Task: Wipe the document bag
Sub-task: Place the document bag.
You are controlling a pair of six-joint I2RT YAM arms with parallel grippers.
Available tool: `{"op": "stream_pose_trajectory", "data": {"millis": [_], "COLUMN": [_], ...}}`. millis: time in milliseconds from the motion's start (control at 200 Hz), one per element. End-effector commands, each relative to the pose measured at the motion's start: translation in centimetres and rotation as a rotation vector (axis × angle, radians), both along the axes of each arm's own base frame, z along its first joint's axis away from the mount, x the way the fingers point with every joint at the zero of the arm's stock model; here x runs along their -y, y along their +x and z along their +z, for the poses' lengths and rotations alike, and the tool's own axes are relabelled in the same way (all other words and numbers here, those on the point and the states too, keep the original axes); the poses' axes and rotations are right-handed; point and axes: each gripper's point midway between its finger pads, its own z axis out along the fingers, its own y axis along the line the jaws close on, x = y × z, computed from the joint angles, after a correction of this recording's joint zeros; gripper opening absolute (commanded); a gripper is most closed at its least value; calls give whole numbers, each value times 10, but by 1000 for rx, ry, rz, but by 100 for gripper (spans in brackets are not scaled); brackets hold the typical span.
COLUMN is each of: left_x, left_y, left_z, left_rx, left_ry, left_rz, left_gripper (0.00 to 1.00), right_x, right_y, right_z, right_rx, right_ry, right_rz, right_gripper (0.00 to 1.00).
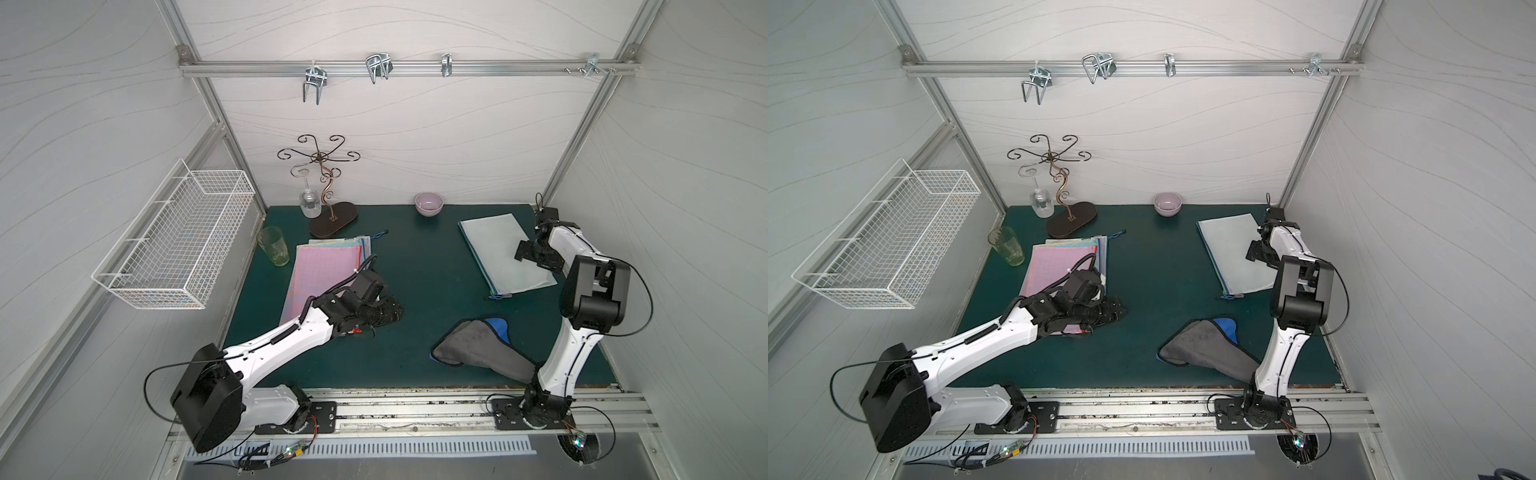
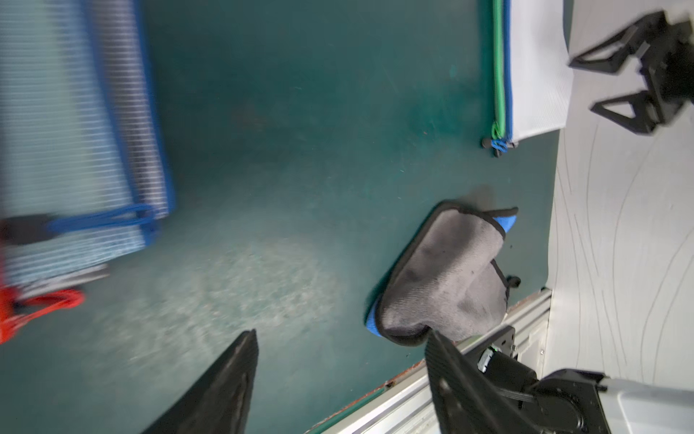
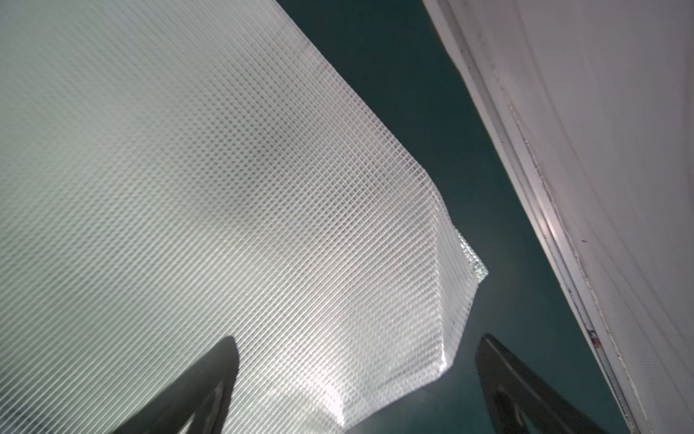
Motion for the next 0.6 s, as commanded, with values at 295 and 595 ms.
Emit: {"op": "stream_pose_trajectory", "data": {"millis": [295, 595], "left_x": [-102, -122], "left_y": [-14, -22], "left_z": [-28, -56], "left_rx": [-97, -146], "left_ry": [27, -178], "left_rz": [419, 715], "left_gripper": [77, 65], "right_x": [-134, -245], "right_y": [-34, -89], "right_z": [75, 61], "right_rx": [177, 108], "right_ry": [189, 300], "right_rz": [255, 559], "right_gripper": [99, 99]}}
